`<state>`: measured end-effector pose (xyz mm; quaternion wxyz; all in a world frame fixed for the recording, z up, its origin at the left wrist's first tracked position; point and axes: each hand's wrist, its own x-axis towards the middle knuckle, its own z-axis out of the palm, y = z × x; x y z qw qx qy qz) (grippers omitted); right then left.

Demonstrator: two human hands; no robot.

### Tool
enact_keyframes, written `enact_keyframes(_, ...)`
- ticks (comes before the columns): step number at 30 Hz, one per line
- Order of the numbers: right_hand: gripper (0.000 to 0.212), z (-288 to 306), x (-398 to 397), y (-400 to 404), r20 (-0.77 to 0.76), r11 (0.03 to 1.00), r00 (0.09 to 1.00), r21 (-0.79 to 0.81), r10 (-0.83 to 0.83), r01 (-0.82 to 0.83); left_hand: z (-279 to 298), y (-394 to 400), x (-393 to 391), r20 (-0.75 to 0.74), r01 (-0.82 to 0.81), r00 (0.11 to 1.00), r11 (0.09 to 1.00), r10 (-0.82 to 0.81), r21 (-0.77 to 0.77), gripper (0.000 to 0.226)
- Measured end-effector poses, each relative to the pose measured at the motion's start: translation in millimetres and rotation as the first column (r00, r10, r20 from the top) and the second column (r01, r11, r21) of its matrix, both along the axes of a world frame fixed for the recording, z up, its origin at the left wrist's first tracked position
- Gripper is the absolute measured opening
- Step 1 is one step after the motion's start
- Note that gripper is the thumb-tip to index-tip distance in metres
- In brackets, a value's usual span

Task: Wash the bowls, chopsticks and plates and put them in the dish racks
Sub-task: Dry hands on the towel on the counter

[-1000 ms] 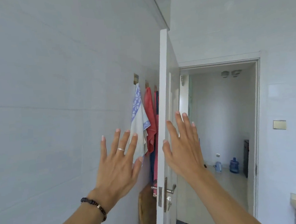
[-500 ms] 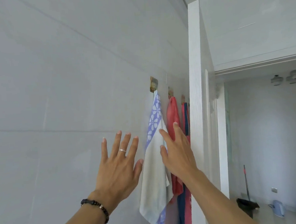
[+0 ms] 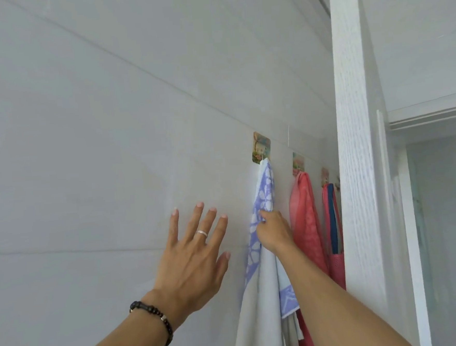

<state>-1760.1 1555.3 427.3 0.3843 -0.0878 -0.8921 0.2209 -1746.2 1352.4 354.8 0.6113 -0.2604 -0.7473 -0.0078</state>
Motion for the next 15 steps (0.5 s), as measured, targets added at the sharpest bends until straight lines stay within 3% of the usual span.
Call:
enact_keyframes(4, 0.051, 28, 8, -9, -0.22, 0.987, 0.975, 0.151, -0.016, 0.05, 18, -10, -4, -0.004, -0.022, 1.0, 1.0, 0.022, 0.017, 0.06)
enact_keyframes(8, 0.061, 63, 39, -28, -0.391, 0.972, 0.915, 0.233, 0.102, -0.008, 31, -22, 3, 0.0, -0.023, 1.0, 0.999, 0.023, 0.049, 0.06)
enact_keyframes(13, 0.05, 52, 92, -52, -0.322, 0.942, 0.886, 0.128, 0.335, -0.31, 33, -38, 21, 0.024, 0.062, 0.998, 0.997, -0.063, 0.043, 0.066)
enact_keyframes(15, 0.039, 31, 114, -65, -0.253, 0.895, 0.868, -0.02, 0.427, -0.446, 29, -42, 39, 0.162, 0.197, 0.965, 0.978, -0.206, 0.066, 0.074)
